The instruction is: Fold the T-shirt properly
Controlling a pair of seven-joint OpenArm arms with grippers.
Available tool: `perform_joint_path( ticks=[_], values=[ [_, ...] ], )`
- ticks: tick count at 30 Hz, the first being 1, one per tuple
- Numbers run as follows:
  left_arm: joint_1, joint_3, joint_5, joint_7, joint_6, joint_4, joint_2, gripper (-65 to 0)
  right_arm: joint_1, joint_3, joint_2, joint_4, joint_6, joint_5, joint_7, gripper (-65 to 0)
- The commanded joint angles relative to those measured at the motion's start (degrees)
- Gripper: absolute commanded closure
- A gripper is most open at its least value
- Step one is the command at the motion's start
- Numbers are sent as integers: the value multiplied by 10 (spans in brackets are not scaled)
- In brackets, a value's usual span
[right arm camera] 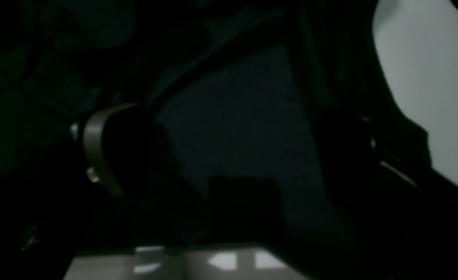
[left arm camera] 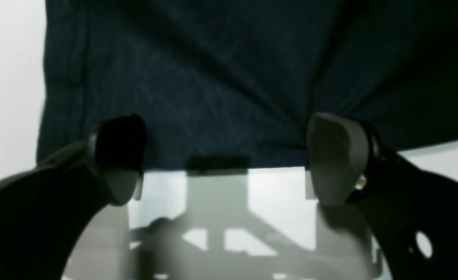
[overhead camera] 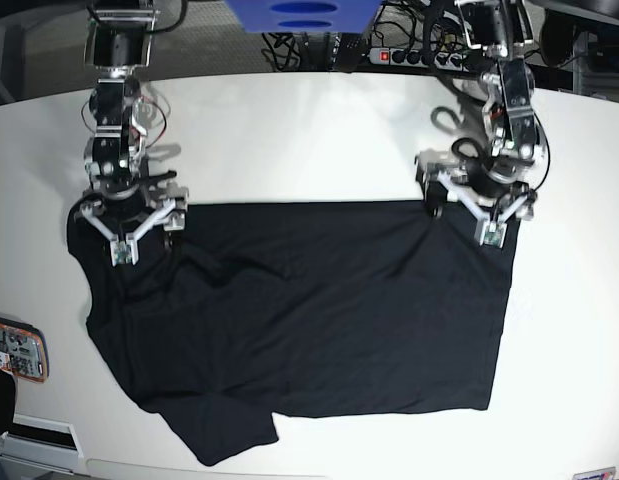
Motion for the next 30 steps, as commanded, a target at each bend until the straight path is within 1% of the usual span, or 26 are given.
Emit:
perform_joint_path(
  ticks=[1,7,10,14,18,21,23,25,28,30],
  values=[
    [14,-3,2,18,0,18,-6,-650,-11,1,6,3,4,-14,-36,-650],
    [101,-35,-23,18,0,96,-5,-650,-70,1,5,47,4,-14,-36,-650],
    [129,-40,-41,22,0,113,-8,-650,-102,2,-6,73,4,-14,-36,-650],
    [139,-44,-45,22,0,114,-9,-650,-134,24,-6,96,4,-14,-34,-650],
    [133,-44,-41,22,0,132,-9,-650,-136,39,-6,123,4,-14,-17,-650],
    [126,-44,-41,34,0,190,-9,-650,-135,42,-6,167,4,-16,-49,-650],
    [109,-44,-41,73,0,237,-9,-650,-134,42,-6,205,4,-16,-92,-650],
    [90,-44,-41,114,0,273,-9,-650,-124,42,-6,247,4,-16,-124,-650],
    [54,-44,-40,134,0,276,-8,-650,-87,41,-6,268,4,-16,-158,-650],
    [32,-40,-40,136,0,252,-6,-650,-46,39,-6,257,4,-16,-161,-650]
  ],
)
